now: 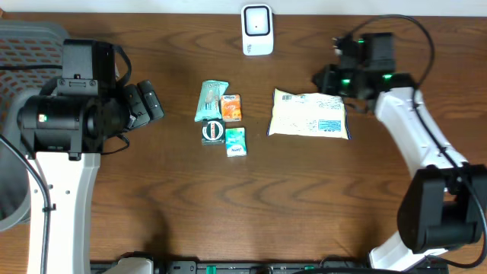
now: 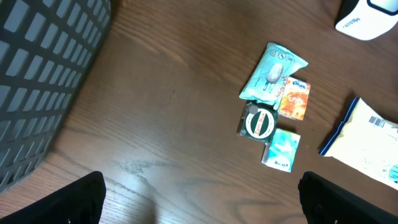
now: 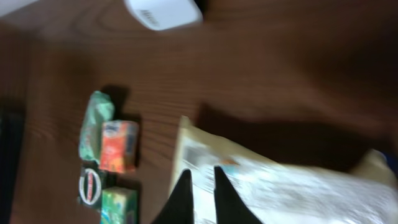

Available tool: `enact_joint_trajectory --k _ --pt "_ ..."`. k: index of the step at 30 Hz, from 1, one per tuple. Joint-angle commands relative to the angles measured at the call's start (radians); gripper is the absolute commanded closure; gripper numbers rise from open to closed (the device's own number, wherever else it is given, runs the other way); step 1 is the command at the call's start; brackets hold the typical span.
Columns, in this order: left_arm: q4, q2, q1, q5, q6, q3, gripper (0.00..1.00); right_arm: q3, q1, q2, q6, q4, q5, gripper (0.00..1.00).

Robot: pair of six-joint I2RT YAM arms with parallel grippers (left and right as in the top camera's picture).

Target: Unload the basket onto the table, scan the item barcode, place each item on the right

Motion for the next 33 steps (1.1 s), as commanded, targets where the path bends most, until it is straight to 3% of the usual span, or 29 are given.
enact_joint_trajectory --k 1,5,9,15,21,28,33 --pt "-0.004 -0.005 0.003 -0.013 -0.012 0.002 0.02 -0.021 0.064 0.027 0.061 0.080 0.205 0.93" --pt "-0.004 -0.005 0.003 -0.013 -0.012 0.002 0.02 -0.021 0.105 0.070 0.129 0.135 0.379 0.94" --pt "-0.004 -0.005 0.003 -0.013 -0.012 0.002 0.02 -0.021 0.121 0.140 0.147 0.132 0.388 0.93" --pt "-0.004 -0.005 0.003 -0.013 -0.012 0.002 0.02 -0.021 0.126 0.189 0.024 0.076 0.156 0.98" --pt "-0.004 -0.005 0.003 -0.013 -0.012 0.002 0.02 -0.021 0.127 0.137 -0.042 -0.017 -0.085 0.95" --pt "-0.004 -0.005 0.003 -0.013 -0.012 0.002 0.02 -0.021 0.127 0.069 -0.105 -0.254 -0.089 0.99" --pt "-0.004 -0.005 0.003 -0.013 -0.012 0.002 0.02 -0.020 0.125 0.008 -0.105 -0.273 -0.030 0.95"
